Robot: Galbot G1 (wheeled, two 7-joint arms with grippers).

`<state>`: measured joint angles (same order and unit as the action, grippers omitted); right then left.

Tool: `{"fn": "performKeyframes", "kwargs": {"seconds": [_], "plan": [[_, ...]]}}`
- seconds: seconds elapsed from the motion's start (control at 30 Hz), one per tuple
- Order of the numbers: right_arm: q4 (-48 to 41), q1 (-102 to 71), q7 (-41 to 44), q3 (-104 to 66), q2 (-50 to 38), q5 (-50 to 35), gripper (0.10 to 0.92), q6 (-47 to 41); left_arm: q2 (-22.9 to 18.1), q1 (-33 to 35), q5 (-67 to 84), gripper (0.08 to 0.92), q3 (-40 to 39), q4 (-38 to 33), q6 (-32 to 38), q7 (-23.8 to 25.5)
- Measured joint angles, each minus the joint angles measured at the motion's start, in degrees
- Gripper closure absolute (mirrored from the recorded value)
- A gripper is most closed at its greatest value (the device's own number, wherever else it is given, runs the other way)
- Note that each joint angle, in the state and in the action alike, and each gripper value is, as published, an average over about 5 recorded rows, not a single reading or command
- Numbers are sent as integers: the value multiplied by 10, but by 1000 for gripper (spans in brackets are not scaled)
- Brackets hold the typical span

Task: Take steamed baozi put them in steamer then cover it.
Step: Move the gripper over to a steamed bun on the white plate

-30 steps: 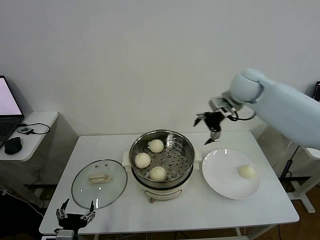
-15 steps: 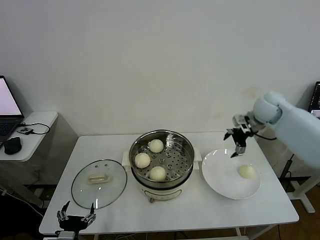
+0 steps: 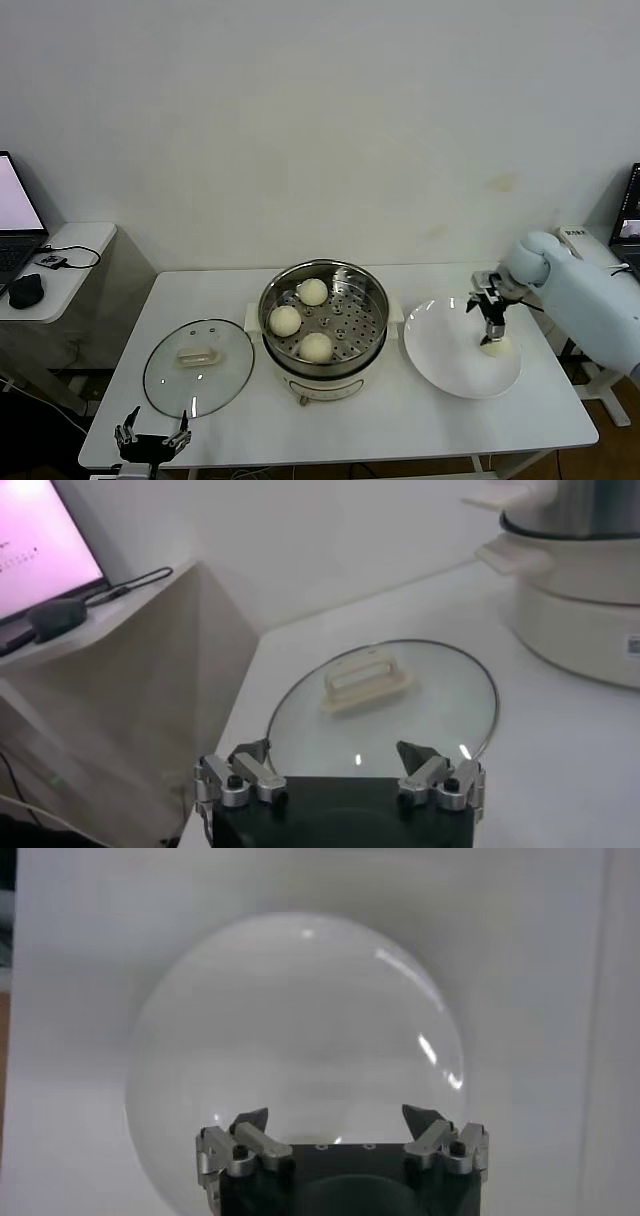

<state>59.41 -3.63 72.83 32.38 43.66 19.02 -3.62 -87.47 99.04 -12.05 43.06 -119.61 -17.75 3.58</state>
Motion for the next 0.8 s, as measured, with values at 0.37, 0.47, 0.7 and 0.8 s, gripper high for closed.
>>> {"fn": "performKeyframes", "kwargs": {"seconds": [0.37, 0.47, 0.7, 0.8], "plan": [[-41, -27, -20, -24, 15, 40, 203, 14, -2, -4, -1, 177, 0, 9, -1, -1], [-51, -33, -28, -30, 17, 48, 203, 16, -1, -3, -1, 177, 1, 12, -1, -2], [-68, -41, -42, -41, 21, 64, 203, 19, -1, -5, -3, 177, 0, 15, -1, -2], [-75, -43, -46, -43, 24, 67, 203, 21, -2, -7, -4, 177, -1, 17, -1, -2]]}}
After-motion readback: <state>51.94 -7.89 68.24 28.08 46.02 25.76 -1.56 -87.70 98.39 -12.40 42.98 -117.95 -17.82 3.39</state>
